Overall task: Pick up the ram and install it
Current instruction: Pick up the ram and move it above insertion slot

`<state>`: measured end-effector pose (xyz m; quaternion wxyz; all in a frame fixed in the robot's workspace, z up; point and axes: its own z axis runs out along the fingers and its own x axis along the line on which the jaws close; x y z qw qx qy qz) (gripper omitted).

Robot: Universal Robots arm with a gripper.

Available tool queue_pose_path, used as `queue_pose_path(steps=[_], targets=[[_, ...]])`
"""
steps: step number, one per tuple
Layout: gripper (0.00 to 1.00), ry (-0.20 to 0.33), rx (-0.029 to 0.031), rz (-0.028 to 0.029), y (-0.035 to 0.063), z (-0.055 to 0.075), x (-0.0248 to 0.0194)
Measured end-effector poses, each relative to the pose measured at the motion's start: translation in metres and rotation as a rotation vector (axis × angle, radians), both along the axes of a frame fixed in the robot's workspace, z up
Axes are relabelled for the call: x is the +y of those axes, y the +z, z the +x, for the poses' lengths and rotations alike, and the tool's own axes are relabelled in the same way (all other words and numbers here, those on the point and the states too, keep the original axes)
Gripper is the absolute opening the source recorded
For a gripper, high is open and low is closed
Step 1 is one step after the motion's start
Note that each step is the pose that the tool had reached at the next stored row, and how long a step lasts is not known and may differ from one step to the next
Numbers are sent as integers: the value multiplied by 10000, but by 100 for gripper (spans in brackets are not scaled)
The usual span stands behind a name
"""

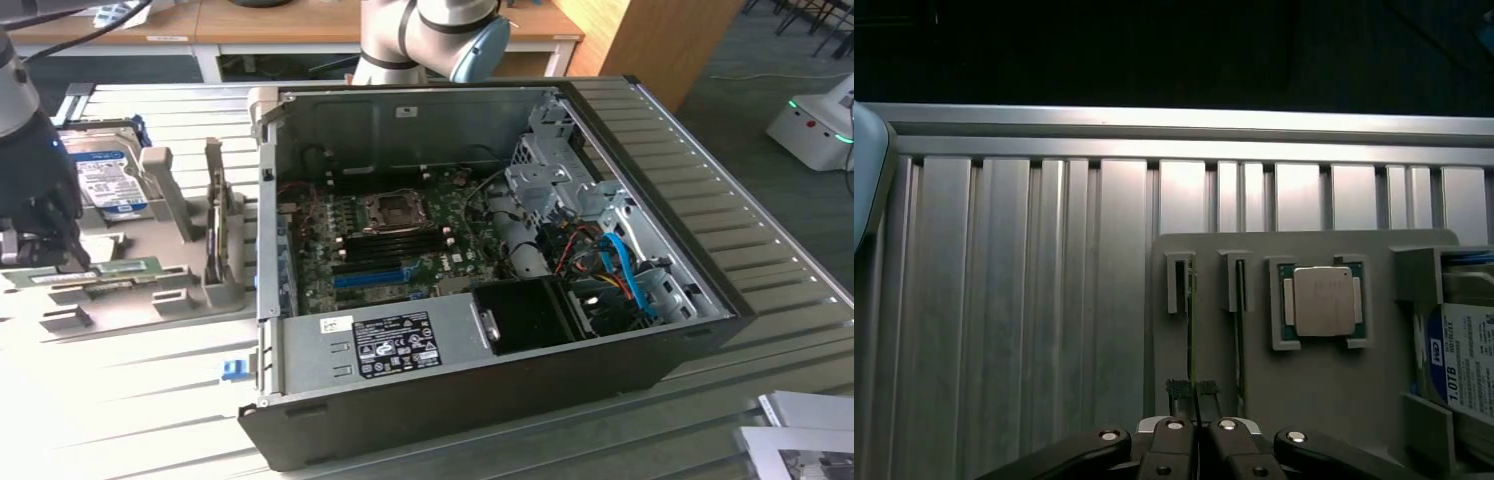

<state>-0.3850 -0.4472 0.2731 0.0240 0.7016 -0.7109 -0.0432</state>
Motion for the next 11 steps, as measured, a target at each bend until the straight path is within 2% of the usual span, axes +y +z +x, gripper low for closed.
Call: queue_pose_path(steps=[11], targets=[[12, -1, 10, 0, 216, 0, 0]])
